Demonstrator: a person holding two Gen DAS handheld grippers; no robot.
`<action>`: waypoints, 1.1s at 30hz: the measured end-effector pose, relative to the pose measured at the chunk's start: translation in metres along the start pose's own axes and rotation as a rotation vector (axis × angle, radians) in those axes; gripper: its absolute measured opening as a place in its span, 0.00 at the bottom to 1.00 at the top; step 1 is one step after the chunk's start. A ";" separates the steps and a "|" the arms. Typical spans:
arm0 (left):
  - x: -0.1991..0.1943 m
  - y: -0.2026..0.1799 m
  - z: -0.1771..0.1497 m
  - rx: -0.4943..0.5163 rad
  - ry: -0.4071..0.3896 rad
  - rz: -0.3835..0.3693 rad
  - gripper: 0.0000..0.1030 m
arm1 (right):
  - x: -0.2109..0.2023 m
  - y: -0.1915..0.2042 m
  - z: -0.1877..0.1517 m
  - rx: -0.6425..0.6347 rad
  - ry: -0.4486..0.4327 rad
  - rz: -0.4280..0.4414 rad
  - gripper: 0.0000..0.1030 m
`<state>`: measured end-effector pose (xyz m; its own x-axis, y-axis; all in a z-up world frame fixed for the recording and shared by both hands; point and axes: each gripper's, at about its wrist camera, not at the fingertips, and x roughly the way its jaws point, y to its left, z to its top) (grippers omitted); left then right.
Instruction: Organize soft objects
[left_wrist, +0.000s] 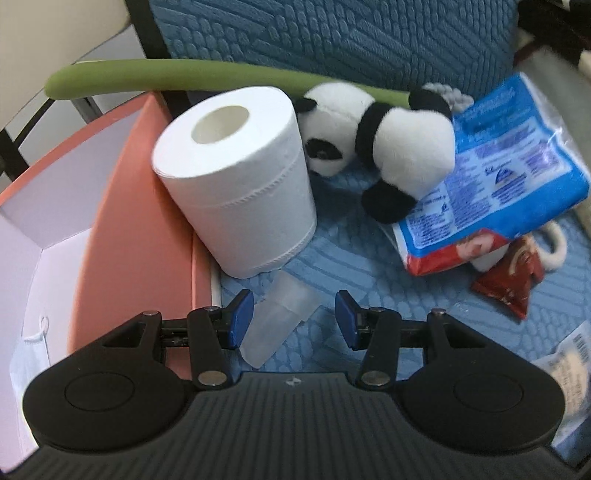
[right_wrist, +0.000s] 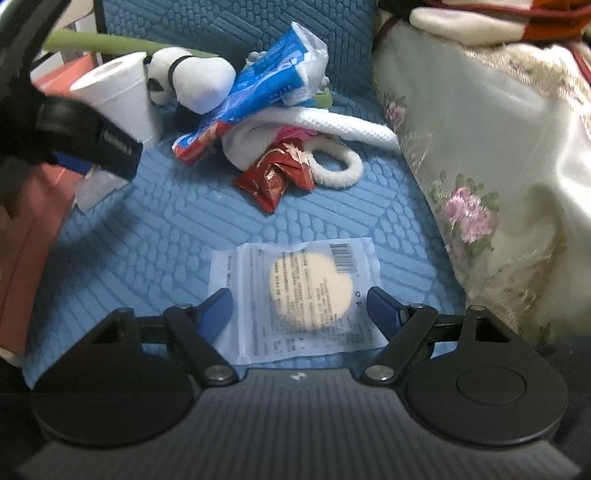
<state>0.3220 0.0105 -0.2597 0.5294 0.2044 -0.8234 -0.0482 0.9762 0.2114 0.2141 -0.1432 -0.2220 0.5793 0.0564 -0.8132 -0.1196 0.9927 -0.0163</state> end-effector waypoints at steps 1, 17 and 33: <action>0.003 -0.001 0.000 0.011 0.003 0.002 0.53 | 0.000 -0.001 0.000 0.006 0.001 0.005 0.79; 0.012 -0.001 -0.001 0.020 0.042 0.030 0.29 | -0.006 0.003 0.001 -0.026 -0.026 0.042 0.40; -0.036 0.001 -0.019 -0.085 0.039 -0.063 0.05 | -0.013 0.000 0.005 -0.001 -0.043 0.078 0.15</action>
<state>0.2871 0.0051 -0.2401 0.5002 0.1431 -0.8540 -0.0880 0.9895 0.1143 0.2104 -0.1435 -0.2090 0.6021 0.1381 -0.7864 -0.1667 0.9850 0.0453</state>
